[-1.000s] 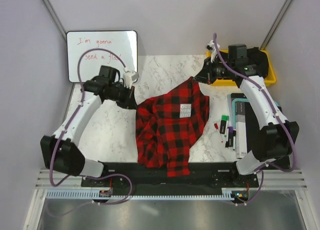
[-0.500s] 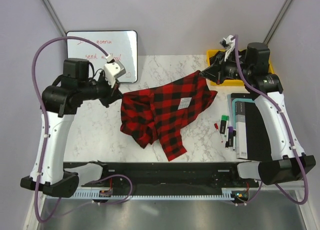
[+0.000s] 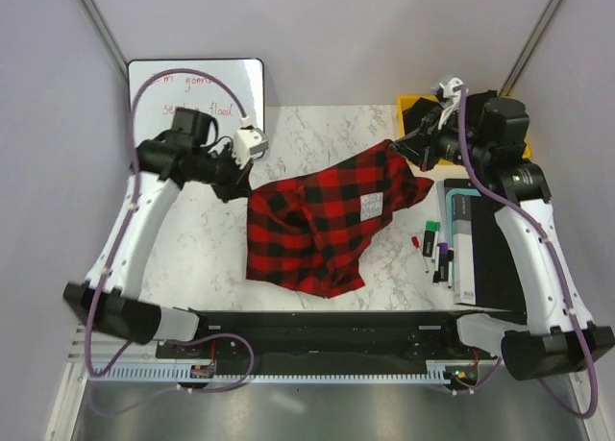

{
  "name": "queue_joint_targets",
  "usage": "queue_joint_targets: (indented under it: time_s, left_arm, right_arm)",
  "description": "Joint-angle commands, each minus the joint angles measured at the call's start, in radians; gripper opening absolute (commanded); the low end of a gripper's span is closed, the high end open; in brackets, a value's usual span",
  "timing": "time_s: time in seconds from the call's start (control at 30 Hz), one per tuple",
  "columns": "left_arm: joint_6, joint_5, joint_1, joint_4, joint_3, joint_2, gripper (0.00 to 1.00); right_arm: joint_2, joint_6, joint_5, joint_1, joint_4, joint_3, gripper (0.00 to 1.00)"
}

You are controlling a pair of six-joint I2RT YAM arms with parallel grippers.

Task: Fold and stack the long sleeve shirts
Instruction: Flatten the shirt out

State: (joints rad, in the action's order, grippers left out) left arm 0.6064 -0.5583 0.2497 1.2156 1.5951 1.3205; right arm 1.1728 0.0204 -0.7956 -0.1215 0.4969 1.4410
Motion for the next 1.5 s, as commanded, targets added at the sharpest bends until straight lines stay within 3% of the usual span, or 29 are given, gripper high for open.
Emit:
queue_joint_targets:
  time_s: [0.0, 0.1, 0.17, 0.27, 0.4, 0.57, 0.8, 1.0, 1.13, 1.47]
  left_arm:
    - [-0.033, 0.020, 0.005, -0.192, -0.072, 0.111, 0.03]
    - [-0.063, 0.047, 0.046, -0.304, -0.205, 0.092, 0.11]
    - [-0.088, 0.012, 0.019, -0.332, -0.289, 0.076, 0.38]
    - [-0.106, 0.009, -0.045, -0.334, -0.384, 0.051, 0.61]
    - [-0.091, -0.034, -0.079, -0.239, -0.477, 0.017, 0.63]
    - [-0.051, -0.020, -0.079, -0.231, -0.579, -0.007, 0.62]
    - [-0.059, -0.098, -0.060, -0.176, -0.566, 0.104, 0.60]
    - [-0.118, -0.052, 0.022, -0.176, -0.547, 0.197, 0.56]
    - [-0.146, -0.006, 0.042, -0.177, -0.543, 0.246, 0.47]
    - [-0.201, 0.101, 0.072, -0.223, -0.557, 0.278, 0.46]
  right_arm:
    - [0.056, -0.112, 0.134, 0.009, -0.001, -0.100, 0.00]
    - [0.083, -0.171, 0.243, 0.020, -0.001, -0.132, 0.00]
    - [0.105, -0.191, 0.288, 0.034, -0.006, -0.142, 0.00]
    - [0.126, -0.211, 0.320, 0.042, -0.014, -0.171, 0.00]
    - [0.143, -0.214, 0.372, 0.046, -0.015, -0.208, 0.00]
    - [0.142, -0.203, 0.368, 0.059, -0.044, -0.251, 0.00]
    - [0.145, -0.197, 0.340, 0.062, -0.050, -0.243, 0.00]
    - [0.151, -0.192, 0.326, 0.062, -0.050, -0.220, 0.00]
    - [0.156, -0.192, 0.320, 0.066, -0.050, -0.218, 0.00]
    - [0.163, -0.192, 0.300, 0.072, -0.052, -0.218, 0.00]
